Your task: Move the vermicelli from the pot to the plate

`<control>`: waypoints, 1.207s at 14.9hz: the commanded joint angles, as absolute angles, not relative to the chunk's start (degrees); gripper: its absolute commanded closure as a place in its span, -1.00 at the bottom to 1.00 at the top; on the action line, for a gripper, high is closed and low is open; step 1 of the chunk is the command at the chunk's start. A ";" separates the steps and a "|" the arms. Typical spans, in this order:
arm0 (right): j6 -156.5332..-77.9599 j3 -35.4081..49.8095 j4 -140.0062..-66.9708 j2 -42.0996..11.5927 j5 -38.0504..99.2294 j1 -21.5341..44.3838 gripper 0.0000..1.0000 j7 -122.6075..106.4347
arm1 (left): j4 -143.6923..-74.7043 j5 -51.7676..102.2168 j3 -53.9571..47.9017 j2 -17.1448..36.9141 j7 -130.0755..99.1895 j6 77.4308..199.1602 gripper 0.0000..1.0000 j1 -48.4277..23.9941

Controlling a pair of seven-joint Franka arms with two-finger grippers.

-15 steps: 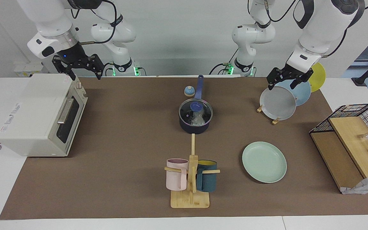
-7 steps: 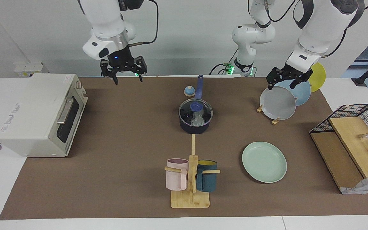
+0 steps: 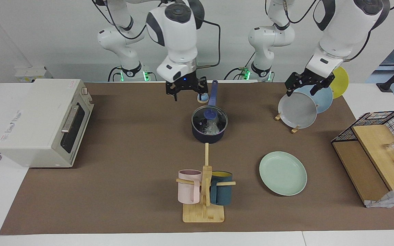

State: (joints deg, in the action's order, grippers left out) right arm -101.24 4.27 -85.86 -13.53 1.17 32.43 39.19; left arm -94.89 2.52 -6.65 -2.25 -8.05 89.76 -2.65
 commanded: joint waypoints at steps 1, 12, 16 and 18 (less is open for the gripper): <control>-105.54 4.31 -87.07 -14.68 0.17 34.01 -1.00 42.97 | -95.89 3.25 -6.50 -3.25 -8.44 90.53 -1.00 -2.81; -116.01 4.48 -98.53 -13.97 -1.32 39.28 -1.00 46.66 | -96.06 3.34 -6.50 -3.25 -8.26 90.53 -1.00 -2.72; -118.47 4.48 -98.61 -15.90 -4.22 39.55 -1.00 46.76 | -96.06 3.34 -6.59 -3.34 -8.17 90.79 -1.00 -2.72; -118.83 4.48 -98.79 -16.61 -5.00 39.64 -1.00 46.84 | -96.06 3.34 -6.59 -3.34 -8.26 90.88 -1.00 -2.81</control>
State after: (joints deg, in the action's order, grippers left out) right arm -117.33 4.37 -98.05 -16.20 -3.26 39.61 45.56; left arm -94.89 2.53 -6.71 -2.25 -8.05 89.90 -2.65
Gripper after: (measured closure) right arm 0.000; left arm 0.000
